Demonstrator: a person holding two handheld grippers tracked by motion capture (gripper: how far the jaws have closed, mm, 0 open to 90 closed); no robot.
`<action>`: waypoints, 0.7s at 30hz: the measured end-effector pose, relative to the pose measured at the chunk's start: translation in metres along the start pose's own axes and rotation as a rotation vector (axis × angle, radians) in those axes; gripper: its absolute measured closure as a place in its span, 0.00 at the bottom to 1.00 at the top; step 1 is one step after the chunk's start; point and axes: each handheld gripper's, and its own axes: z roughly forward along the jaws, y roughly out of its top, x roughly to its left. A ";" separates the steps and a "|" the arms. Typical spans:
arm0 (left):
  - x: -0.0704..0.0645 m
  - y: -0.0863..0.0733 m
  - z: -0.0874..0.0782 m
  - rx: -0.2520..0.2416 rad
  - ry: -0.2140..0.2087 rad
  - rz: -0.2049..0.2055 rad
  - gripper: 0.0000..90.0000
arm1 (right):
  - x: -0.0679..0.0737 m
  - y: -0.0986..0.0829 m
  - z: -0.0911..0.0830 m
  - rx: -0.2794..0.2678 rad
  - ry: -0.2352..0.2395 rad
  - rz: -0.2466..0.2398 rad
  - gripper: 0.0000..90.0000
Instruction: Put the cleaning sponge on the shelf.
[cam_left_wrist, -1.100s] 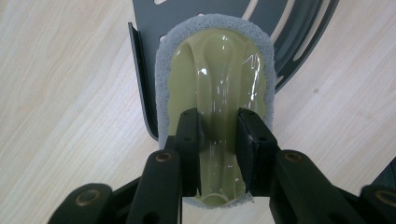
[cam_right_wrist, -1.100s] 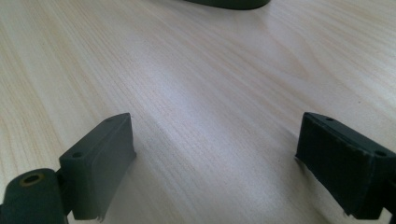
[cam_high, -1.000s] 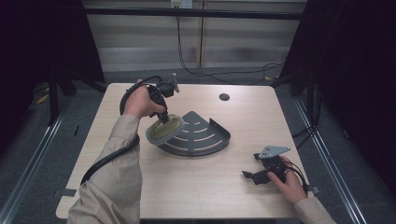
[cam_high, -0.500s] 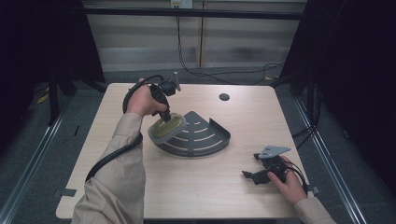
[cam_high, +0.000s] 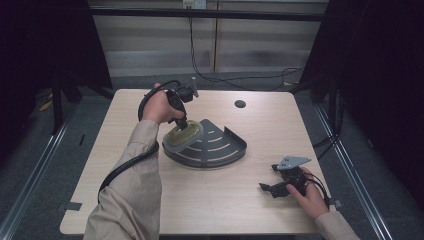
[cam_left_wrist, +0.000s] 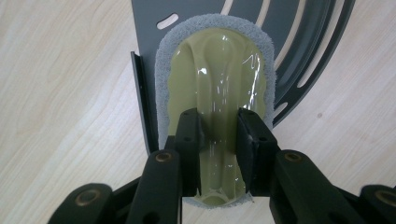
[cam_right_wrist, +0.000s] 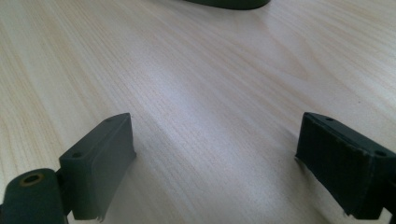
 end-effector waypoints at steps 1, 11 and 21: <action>0.000 0.001 0.001 -0.003 -0.001 -0.003 0.79 | 0.000 0.000 0.000 0.000 0.000 0.000 0.12; 0.001 0.005 0.011 -0.001 -0.007 0.000 0.79 | 0.000 0.000 0.000 0.000 0.000 0.001 0.12; 0.000 0.009 0.018 -0.002 -0.016 -0.012 0.80 | 0.000 0.000 0.000 -0.001 0.002 0.001 0.12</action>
